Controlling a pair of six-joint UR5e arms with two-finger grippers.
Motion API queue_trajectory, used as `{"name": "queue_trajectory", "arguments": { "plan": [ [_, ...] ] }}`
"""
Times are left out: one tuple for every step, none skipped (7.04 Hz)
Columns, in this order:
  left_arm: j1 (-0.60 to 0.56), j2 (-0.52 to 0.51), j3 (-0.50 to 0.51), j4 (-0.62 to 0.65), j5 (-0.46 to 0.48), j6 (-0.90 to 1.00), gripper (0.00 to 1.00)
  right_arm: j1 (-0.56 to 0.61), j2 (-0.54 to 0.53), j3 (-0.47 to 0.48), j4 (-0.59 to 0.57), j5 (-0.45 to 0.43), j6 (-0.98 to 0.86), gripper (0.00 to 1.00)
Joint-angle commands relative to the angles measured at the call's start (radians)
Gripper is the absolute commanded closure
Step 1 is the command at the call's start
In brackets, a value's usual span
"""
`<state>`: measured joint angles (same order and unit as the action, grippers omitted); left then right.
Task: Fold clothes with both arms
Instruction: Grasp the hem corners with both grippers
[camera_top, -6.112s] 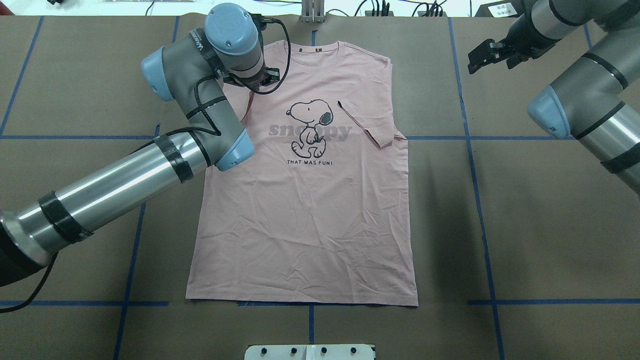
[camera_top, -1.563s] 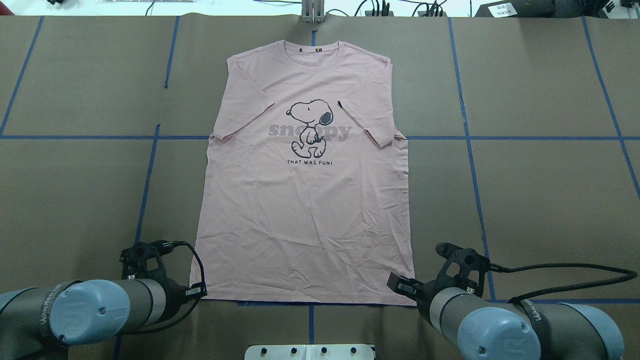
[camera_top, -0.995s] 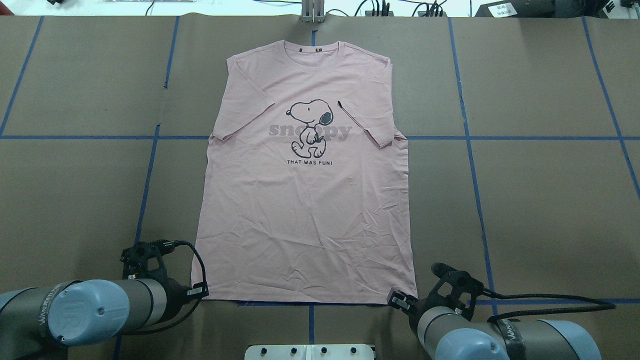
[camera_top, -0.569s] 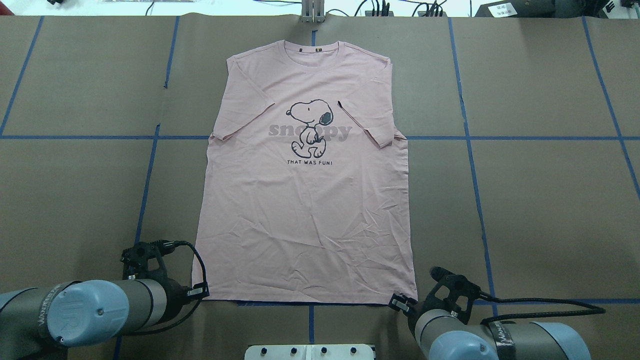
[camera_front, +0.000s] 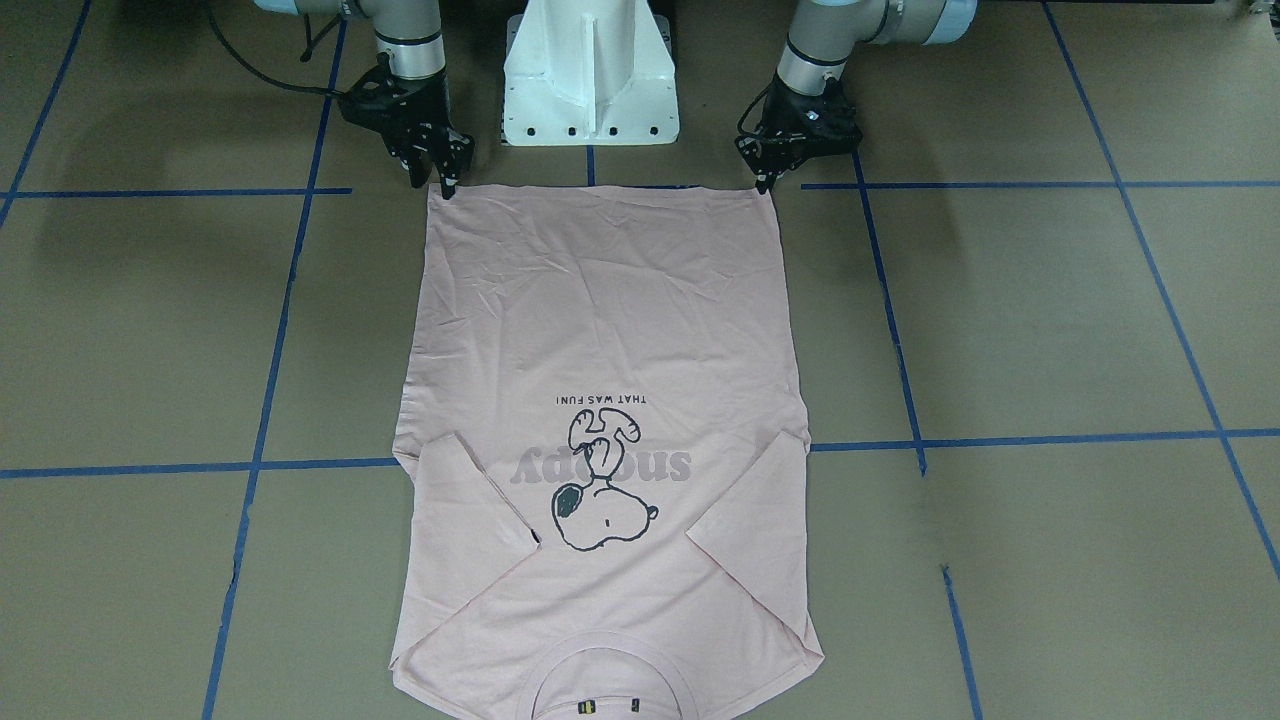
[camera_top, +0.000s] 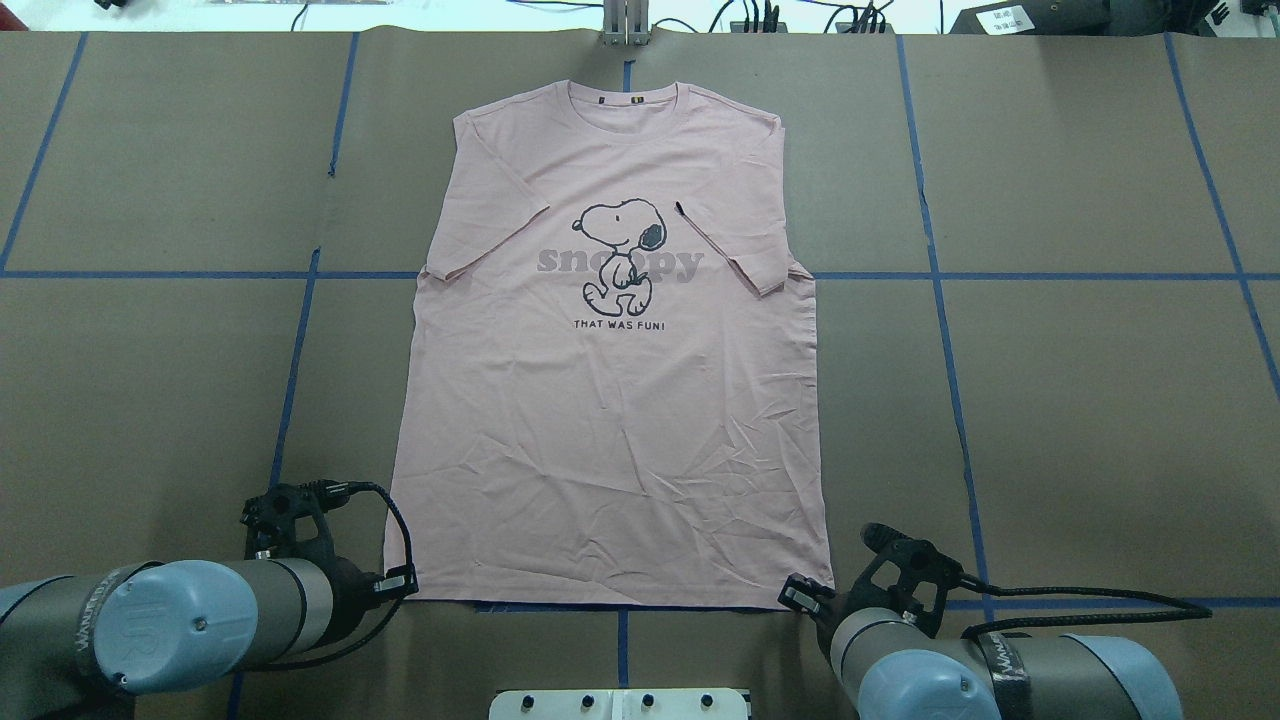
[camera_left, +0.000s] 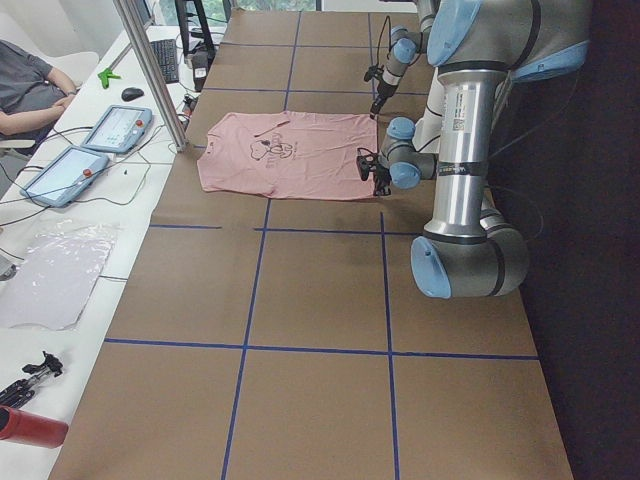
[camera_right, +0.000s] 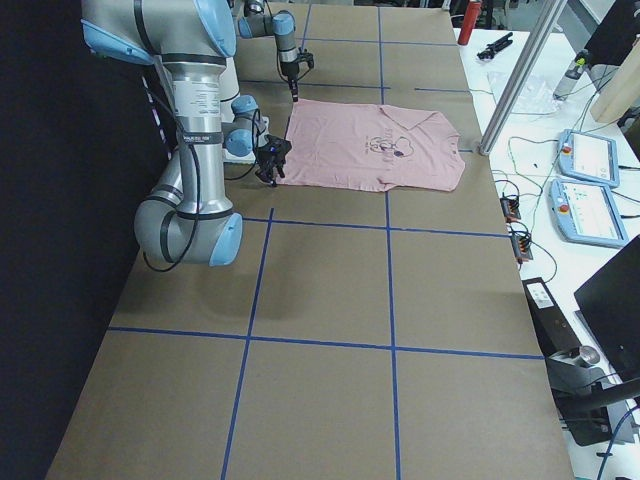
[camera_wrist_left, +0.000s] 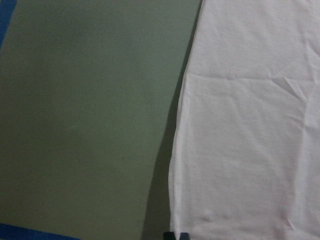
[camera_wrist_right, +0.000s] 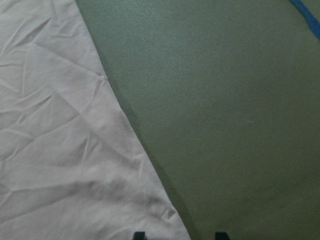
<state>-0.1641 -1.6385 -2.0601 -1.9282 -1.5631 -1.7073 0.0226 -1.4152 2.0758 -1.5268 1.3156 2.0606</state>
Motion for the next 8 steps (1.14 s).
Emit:
{"name": "queue_trajectory", "arguments": {
  "plan": [
    [0.0, 0.0, -0.002, 0.0, 0.0, 0.0, 1.0, 0.004, 0.031, -0.019, -0.001, -0.001, 0.001, 0.6],
    [0.0, 0.0, 0.0, 0.0, -0.002, 0.0, 1.0, 0.004, 0.032, -0.019, -0.001, -0.001, 0.003, 0.67],
    [0.0, 0.0, -0.002, 0.0, 0.0, 0.0, 1.0, 0.007, 0.03, -0.019, -0.003, -0.001, 0.001, 0.75],
    [0.002, 0.0, -0.002, 0.0, 0.0, 0.0, 1.0, 0.014, 0.03, -0.013, -0.001, 0.0, 0.0, 0.96],
    [0.002, 0.0, -0.002, 0.0, 0.0, 0.0, 1.0, 0.02, 0.03, -0.01, -0.006, 0.001, -0.002, 1.0],
    [0.006, 0.0, -0.012, 0.0, 0.0, 0.0, 1.0, 0.028, 0.03, -0.002, -0.039, 0.001, -0.002, 1.0],
    [0.008, 0.0, -0.017, 0.0, 0.0, 0.0, 1.0, 0.042, 0.029, 0.025, -0.071, 0.005, -0.007, 1.0],
    [0.009, 0.0, -0.028, 0.002, -0.002, 0.0, 1.0, 0.046, 0.03, 0.076, -0.141, 0.013, -0.025, 1.0]
  ]
}}
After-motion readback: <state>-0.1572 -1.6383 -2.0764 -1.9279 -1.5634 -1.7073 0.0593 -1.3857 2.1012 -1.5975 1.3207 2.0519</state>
